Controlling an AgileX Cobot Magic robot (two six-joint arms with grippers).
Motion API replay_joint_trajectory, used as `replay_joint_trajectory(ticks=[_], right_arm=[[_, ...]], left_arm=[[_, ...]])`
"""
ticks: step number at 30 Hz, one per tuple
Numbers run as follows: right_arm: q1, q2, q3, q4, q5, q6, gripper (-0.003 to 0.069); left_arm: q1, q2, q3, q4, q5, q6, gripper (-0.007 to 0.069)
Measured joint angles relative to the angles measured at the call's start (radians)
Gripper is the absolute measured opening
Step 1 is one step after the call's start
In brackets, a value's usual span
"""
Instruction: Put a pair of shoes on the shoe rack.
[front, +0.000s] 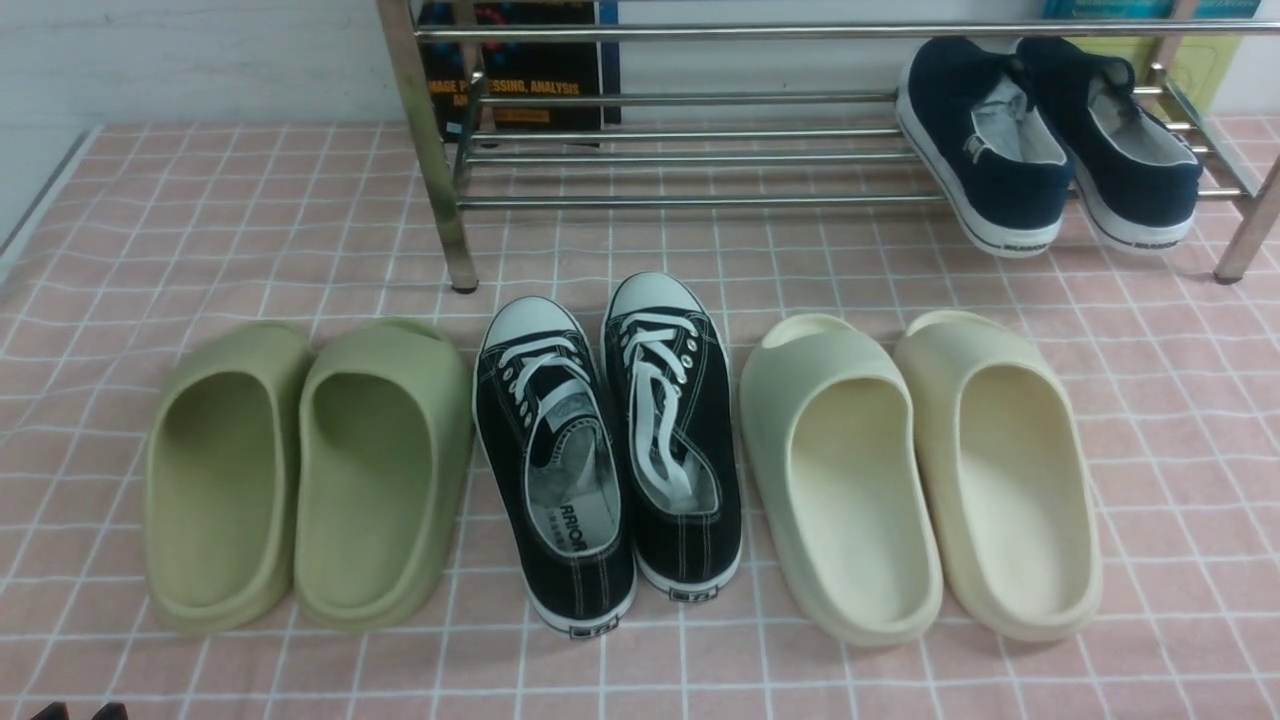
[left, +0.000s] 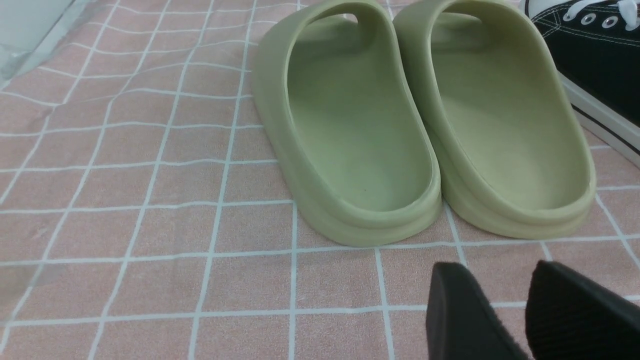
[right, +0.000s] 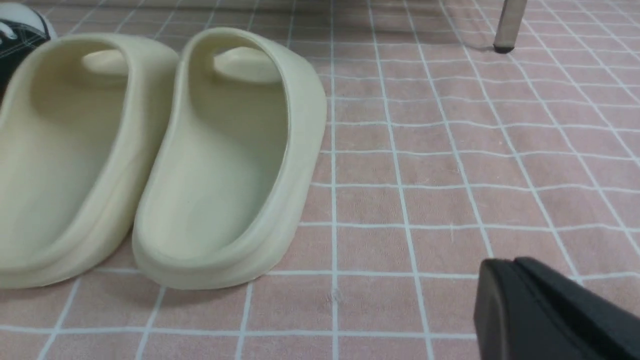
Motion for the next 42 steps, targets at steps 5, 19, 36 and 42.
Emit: replay_joint_trajectory(ticks=[5, 19, 36, 42], right_arm=[[0.000, 0.000, 0.000, 0.000, 0.003, 0.000, 0.0028], [0.000, 0.000, -0.001, 0.000, 0.010, 0.000, 0.0038], [0.000, 0.000, -0.001, 0.003, 0.010, 0.000, 0.0059], [0.000, 0.000, -0.001, 0.003, 0.010, 0.000, 0.0065]], left_arm=[[0.000, 0.000, 0.000, 0.000, 0.000, 0.000, 0.0240], [0.000, 0.000, 0.000, 0.000, 0.000, 0.000, 0.0240], [0.000, 0.000, 0.000, 0.000, 0.000, 0.000, 0.0240], [0.000, 0.000, 0.000, 0.000, 0.000, 0.000, 0.0240]])
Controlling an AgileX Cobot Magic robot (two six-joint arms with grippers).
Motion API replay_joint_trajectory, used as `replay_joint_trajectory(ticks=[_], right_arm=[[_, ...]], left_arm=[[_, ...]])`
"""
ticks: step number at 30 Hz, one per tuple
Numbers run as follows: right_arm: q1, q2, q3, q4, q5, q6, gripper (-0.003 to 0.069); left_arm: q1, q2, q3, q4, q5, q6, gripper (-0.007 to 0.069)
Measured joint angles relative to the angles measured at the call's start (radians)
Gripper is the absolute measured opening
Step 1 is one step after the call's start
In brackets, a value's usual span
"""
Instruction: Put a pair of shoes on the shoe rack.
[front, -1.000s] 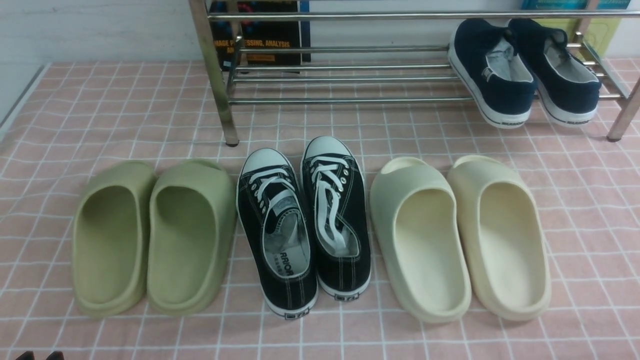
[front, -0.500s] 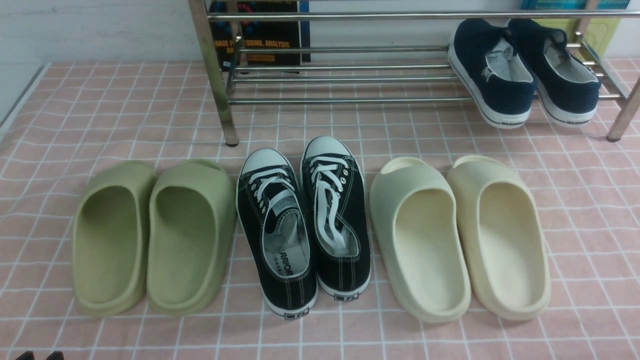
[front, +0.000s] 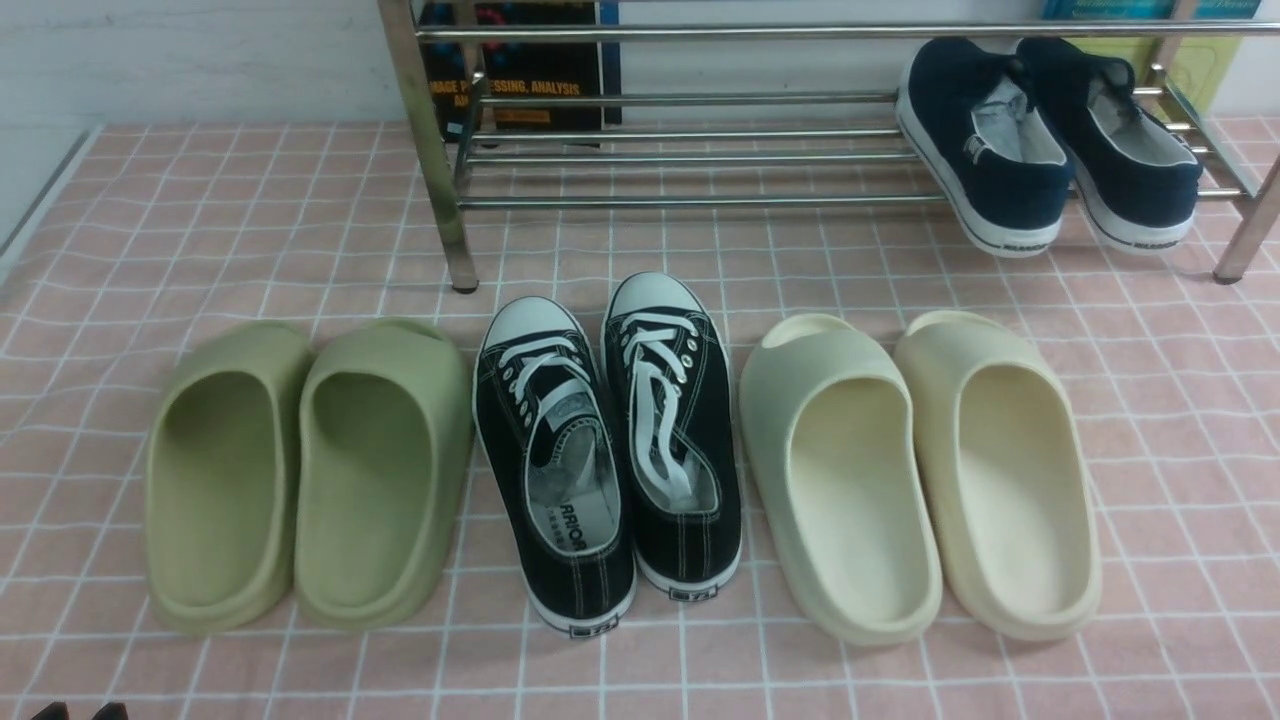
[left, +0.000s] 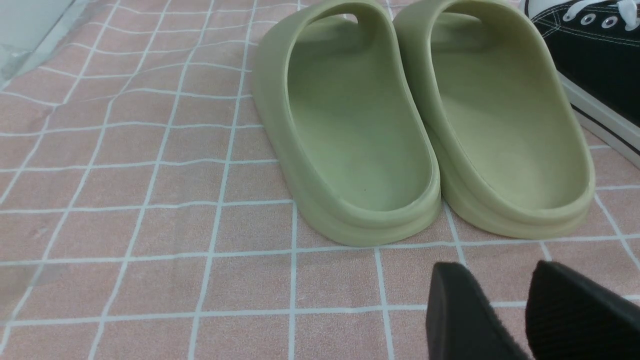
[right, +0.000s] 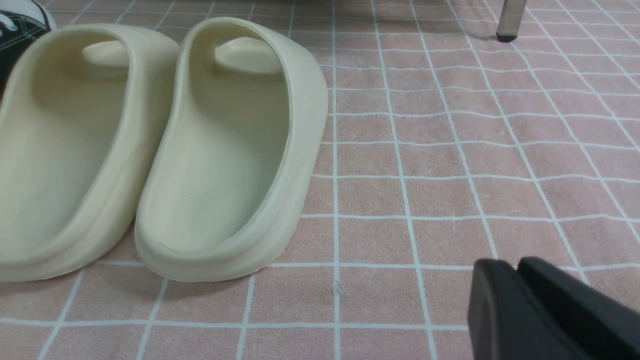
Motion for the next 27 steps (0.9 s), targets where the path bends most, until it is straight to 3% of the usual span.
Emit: replay_joint_trajectory(ticks=[27], right_arm=[[0.000, 0.000, 0.000, 0.001, 0.000, 0.000, 0.0090]], left_arm=[[0.000, 0.000, 0.000, 0.000, 0.000, 0.000, 0.0240]])
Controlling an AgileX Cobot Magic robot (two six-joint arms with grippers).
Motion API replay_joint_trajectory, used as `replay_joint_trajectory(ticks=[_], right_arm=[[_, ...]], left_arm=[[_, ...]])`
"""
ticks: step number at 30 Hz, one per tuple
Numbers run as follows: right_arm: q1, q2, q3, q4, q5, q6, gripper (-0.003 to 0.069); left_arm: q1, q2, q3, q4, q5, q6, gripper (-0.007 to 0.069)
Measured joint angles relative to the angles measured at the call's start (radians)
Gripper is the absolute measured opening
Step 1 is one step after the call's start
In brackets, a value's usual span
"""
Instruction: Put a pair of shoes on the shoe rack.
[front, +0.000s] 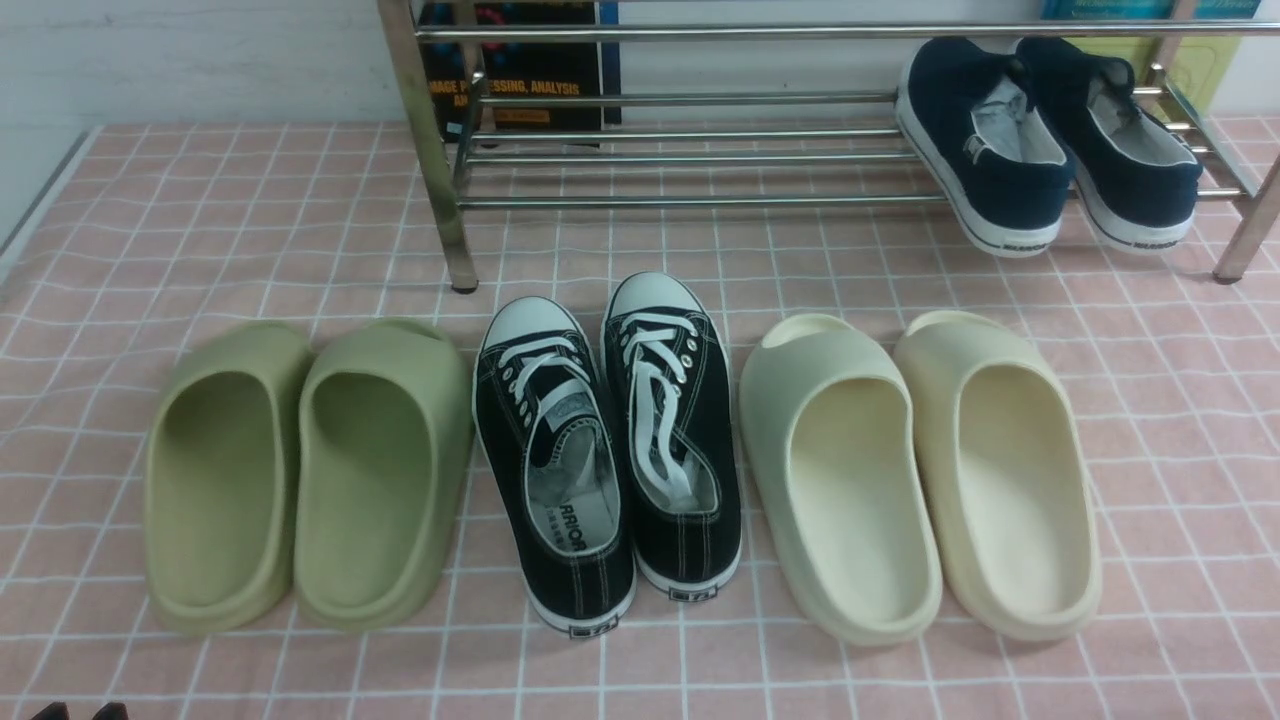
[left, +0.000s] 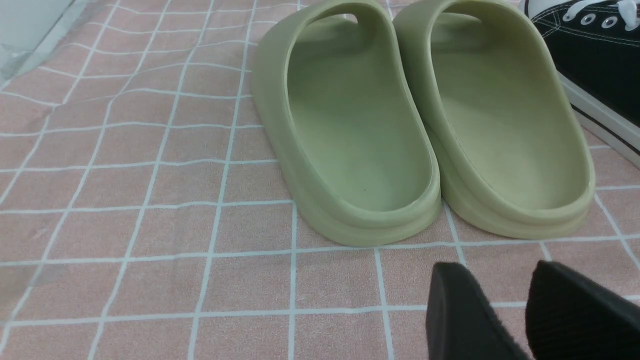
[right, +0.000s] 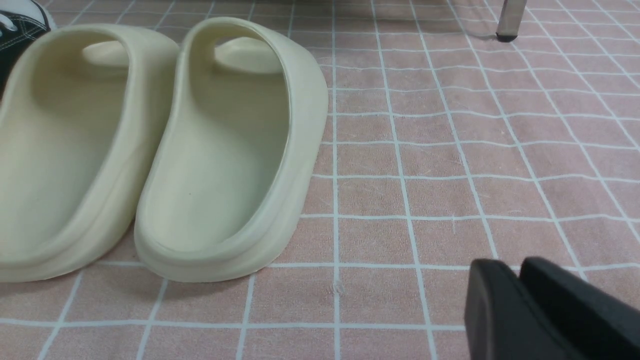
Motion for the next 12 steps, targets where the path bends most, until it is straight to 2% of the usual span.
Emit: replay_joint_trajectory(ticks=[12], right_arm=[[0.000, 0.000, 0.000, 0.000, 0.000, 0.000, 0.0095]], left_arm=[[0.000, 0.000, 0.000, 0.000, 0.000, 0.000, 0.0240]])
